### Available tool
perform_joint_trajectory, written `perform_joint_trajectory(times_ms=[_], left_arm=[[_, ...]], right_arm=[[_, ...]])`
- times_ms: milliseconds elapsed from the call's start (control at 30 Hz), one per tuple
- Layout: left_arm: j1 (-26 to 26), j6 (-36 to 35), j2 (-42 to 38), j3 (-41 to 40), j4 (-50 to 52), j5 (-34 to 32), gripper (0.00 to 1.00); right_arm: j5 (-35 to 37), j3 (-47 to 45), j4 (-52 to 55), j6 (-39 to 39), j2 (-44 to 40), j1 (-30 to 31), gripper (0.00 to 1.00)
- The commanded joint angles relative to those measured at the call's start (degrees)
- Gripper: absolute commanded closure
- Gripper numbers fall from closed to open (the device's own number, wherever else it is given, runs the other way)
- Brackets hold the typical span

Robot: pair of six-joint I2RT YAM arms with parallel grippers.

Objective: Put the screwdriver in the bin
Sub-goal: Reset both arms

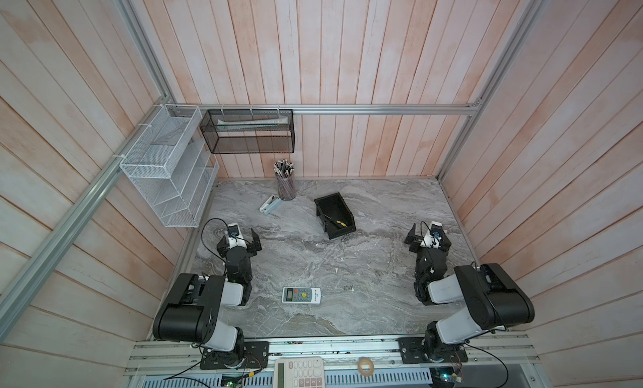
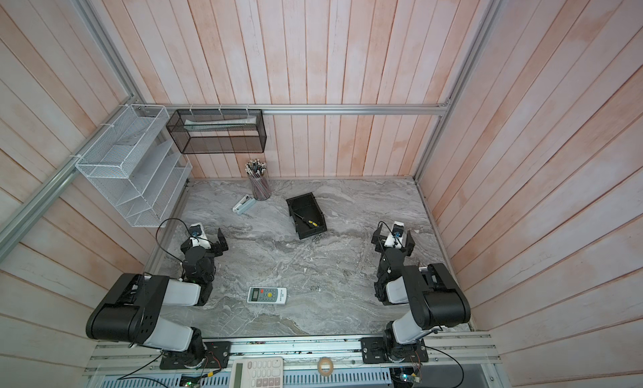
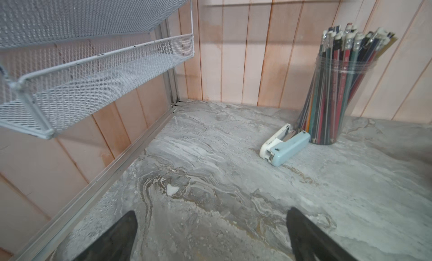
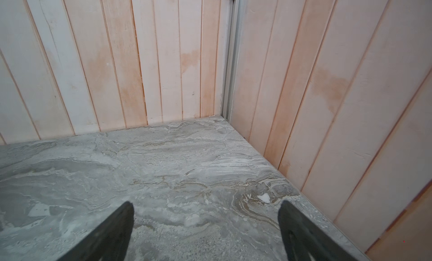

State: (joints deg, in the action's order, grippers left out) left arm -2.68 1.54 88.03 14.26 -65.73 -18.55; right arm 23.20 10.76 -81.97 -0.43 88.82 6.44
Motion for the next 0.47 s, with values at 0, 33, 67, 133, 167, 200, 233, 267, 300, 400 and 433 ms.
perform_joint_trajectory(times_ms=[0,33,67,133,167,200,233,267,300,400,433], left_arm=[[2.32,2.19,-0.61,2.16,4.2,8.24,0.0],[2.33,1.77,0.35,1.64,0.9,7.96,0.0],[2.26,1.38,1.77,0.79,-2.96,7.61,0.0],[2.23,1.95,-0.2,1.9,2.7,8.05,0.0],[2.24,1.74,0.47,1.61,0.71,7.81,0.0],[2.24,1.61,1.07,1.1,-1.11,7.74,0.0],[2.24,1.62,0.89,1.18,-0.41,7.74,0.0],[2.21,1.79,0.25,1.59,1.28,7.85,0.0],[2.24,1.75,0.05,1.77,1.73,7.91,0.0],[2.13,1.61,0.19,1.58,1.27,7.71,0.0],[2.13,1.62,0.18,1.56,1.36,7.73,0.0]], right_arm=[[-3.76,0.61,5.04,2.29,-0.25,-0.57,0.02],[-3.58,0.39,3.78,2.01,0.08,-0.56,0.02],[-3.57,0.4,3.87,1.96,0.05,-0.63,0.02],[-3.65,0.48,4.18,2.12,-0.05,-0.56,0.02],[-3.58,0.46,4.03,2.01,0.08,-0.59,0.02],[-3.69,0.56,4.43,2.14,-0.04,-0.58,0.02],[-3.69,0.57,4.39,2.14,-0.05,-0.61,0.02],[-3.75,0.57,4.41,2.21,0.04,-0.58,0.02],[-3.86,0.61,4.54,2.19,0.04,-0.64,0.02],[-4.73,0.69,4.89,2.36,-0.05,-1.0,0.02],[-4.79,0.7,4.82,2.4,-0.11,-1.01,0.02]])
